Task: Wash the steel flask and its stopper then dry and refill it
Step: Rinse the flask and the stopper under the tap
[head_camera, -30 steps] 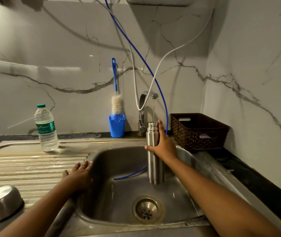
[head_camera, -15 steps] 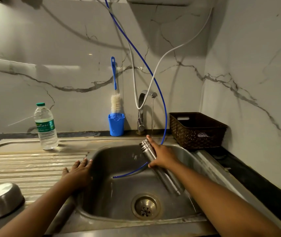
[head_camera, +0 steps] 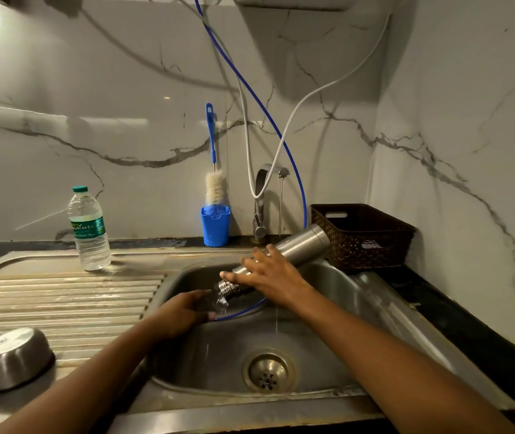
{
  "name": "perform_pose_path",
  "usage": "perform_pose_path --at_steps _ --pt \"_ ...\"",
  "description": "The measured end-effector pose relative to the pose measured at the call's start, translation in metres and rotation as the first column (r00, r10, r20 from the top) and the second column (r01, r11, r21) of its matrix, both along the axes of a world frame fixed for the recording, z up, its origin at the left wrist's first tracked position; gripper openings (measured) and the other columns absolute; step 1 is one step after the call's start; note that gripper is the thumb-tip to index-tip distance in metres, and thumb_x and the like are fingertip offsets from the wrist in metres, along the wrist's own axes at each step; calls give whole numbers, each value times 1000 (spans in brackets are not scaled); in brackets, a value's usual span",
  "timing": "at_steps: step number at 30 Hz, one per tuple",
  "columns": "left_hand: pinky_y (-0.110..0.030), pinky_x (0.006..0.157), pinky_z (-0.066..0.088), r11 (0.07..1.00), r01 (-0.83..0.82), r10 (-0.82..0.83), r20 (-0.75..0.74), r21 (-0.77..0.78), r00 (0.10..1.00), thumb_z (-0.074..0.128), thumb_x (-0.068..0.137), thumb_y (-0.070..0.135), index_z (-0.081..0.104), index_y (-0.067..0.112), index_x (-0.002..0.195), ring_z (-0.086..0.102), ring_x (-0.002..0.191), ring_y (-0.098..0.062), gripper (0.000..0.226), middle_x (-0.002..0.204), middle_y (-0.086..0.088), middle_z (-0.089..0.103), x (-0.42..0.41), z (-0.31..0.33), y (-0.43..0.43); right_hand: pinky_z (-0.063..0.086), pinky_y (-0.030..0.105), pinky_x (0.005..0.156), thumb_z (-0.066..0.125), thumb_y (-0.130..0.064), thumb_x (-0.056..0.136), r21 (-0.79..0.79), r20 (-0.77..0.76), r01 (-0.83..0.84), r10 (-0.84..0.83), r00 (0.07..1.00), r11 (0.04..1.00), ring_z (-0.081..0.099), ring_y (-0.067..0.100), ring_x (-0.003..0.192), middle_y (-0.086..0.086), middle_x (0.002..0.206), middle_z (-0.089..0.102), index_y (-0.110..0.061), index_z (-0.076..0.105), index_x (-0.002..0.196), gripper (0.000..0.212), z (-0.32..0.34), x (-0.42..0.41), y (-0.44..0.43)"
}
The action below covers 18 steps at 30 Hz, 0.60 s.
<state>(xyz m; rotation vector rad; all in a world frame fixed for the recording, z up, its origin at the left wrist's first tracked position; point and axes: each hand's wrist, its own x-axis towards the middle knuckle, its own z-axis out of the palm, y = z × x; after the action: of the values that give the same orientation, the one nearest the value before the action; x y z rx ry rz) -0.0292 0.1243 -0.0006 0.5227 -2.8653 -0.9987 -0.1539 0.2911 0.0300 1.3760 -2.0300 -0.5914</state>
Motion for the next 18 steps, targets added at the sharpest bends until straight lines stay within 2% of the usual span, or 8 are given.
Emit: perform_pose_path --at_steps 3,6,9,11,13,16,18 --pt "-21 84 45 923 60 -28 -89 381 996 63 89 15 37 18 142 58 95 -8 60 113 4 62 1 0 8 42 45 96 77 -20 73 -34 -144 -95 89 986 995 52 27 116 5 128 55 -37 28 145 88 2 -5 1" --pt "-28 73 52 812 48 55 -158 582 986 64 88 16 46 19 133 61 90 -17 48 106 -6 64 0 -1 10 47 40 91 85 -23 58 -69 -226 -226 205 952 972 59 23 104 -1 115 63 -35 45 137 90 3 -9 0" --pt "-29 71 52 808 81 42 -195 583 980 68 83 25 51 20 128 62 89 -19 48 105 -8 65 0 -4 9 41 41 96 82 -21 63 -113 -313 -340 291 904 934 56 22 108 -2 120 61 -32 45 137 83 4 -11 -2" --pt "-31 72 53 822 134 12 -251 554 968 78 67 44 56 18 122 65 86 -21 65 100 -8 69 0 -4 8 36 43 101 76 -18 71 -115 -354 -400 338 872 910 53 24 113 -1 125 58 -29 38 140 80 2 -13 -5" --pt "-34 80 55 834 165 -6 -290 526 957 84 48 58 60 20 115 67 94 -26 81 101 -7 72 0 -6 7 28 45 106 69 -19 78 -84 -395 -442 377 838 893 51 24 119 -1 130 55 -27 28 141 76 0 -15 -8" --pt "-22 73 55 834 225 -51 -335 505 941 87 33 64 61 19 110 69 94 -18 93 99 -1 74 -2 -5 6 16 48 113 62 -18 84 -40 -425 -489 428 797 871 45 24 127 -2 140 49 -25 24 143 71 0 -15 -10" --pt "-20 72 53 812 239 -39 -359 532 933 88 27 63 62 14 110 70 90 -17 100 97 -4 74 -2 -3 4 12 49 115 54 -13 87 -131 -371 -512 436 819 849 37 23 135 -1 147 41 -25 27 145 65 5 -16 -8"
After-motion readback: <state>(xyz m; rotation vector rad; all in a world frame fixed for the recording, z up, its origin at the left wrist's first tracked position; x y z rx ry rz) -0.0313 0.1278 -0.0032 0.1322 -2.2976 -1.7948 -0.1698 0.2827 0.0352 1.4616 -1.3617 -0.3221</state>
